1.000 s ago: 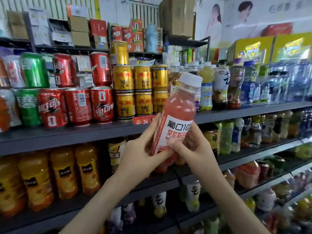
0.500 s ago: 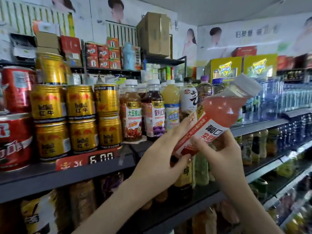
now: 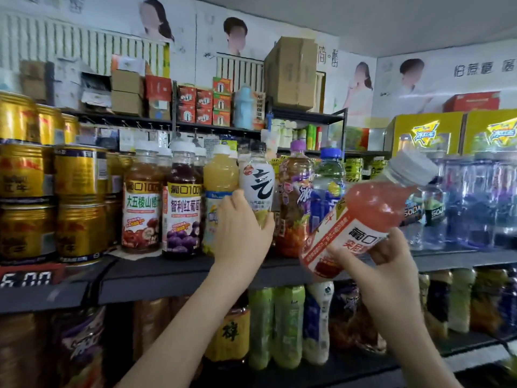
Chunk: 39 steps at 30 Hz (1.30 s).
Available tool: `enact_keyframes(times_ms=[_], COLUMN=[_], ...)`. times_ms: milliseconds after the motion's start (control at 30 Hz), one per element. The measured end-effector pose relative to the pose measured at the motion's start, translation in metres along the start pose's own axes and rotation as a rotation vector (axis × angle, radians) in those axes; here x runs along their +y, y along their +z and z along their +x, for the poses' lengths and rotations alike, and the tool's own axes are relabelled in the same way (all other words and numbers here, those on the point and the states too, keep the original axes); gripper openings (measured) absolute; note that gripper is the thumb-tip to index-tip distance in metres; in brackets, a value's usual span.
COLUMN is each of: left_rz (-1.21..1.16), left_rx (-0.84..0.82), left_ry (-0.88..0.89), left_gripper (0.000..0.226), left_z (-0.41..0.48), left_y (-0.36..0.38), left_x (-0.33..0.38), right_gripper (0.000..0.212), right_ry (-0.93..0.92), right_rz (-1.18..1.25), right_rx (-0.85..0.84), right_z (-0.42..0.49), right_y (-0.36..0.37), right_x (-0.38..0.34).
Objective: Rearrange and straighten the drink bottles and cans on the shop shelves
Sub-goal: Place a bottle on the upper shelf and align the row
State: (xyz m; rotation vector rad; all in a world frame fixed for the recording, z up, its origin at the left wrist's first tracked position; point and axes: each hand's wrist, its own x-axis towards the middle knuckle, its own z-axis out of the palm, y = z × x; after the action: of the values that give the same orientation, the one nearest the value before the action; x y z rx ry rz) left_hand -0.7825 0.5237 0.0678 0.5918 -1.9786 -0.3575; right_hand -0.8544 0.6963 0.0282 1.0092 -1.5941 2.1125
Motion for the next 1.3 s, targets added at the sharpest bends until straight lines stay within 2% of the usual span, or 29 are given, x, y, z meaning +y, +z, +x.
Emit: enact_keyframes(times_ms=[133,267,400,600,700,800,867,1000,1100,1233,1300], left_rz=[0.233,0.288,0.06,-0.287,-0.477,-0.571,-0.558,-0.539,-0.544,-0.553,-0.552], left_rx=[-0.007,-0.008,0.004,0.105,0.117,0.14,0.154,0.159,0.154,0.129,0.128], left_ry=[-0.103,-0.193,-0.256,-0.204,-0.229,-0.226,-0.214,-0.203,-0.221,-0.229,-0.235], left_gripper=[0.073,0.082,0.065,0.045,0.043,0.06,0.07,0.052,0.047,0.046,0.048], left_z=[0.007,0.012,0.008,-0.026,-0.035,-0.037,-0.036,-0.033,-0.033,-0.032,-0.032], left_y=[0.026,0.04,0.032,-0.007,-0.031,-0.052,-0.061,-0.071,-0.07,-0.065,-0.064], left_x=[0.013,0.016,0.017,0.0,-0.014,-0.027,-0.033,-0.043,-0.053,-0.061,-0.063], right_gripper=[0.053,0.052,0.05,0.045,0.04,0.039,0.044,0.044,0.044,0.07,0.084], right_ry=[0.009,0.0,0.001,0.025,0.044,0.055,0.046,-0.011,-0.025,-0.056,-0.128], right_rz=[0.038,0.032,0.064,0.065,0.049,0.028,-0.023,-0.214,-0.381,-0.6,-0.705], right_rx=[-0.066,-0.106,-0.126,-0.144,-0.138,-0.137,-0.144,-0.187,-0.206,-0.218,-0.21], right_z=[0.018,0.023,0.024,0.022,0.02,0.019,0.02,0.023,0.027,0.024,0.015], right_y=[-0.011,-0.007,-0.002,0.009,0.018,0.032,0.046,0.075,0.095,0.109,0.11], right_x=[0.007,0.011,0.015,0.023,0.024,0.025,0.023,0.019,0.022,0.027,0.031])
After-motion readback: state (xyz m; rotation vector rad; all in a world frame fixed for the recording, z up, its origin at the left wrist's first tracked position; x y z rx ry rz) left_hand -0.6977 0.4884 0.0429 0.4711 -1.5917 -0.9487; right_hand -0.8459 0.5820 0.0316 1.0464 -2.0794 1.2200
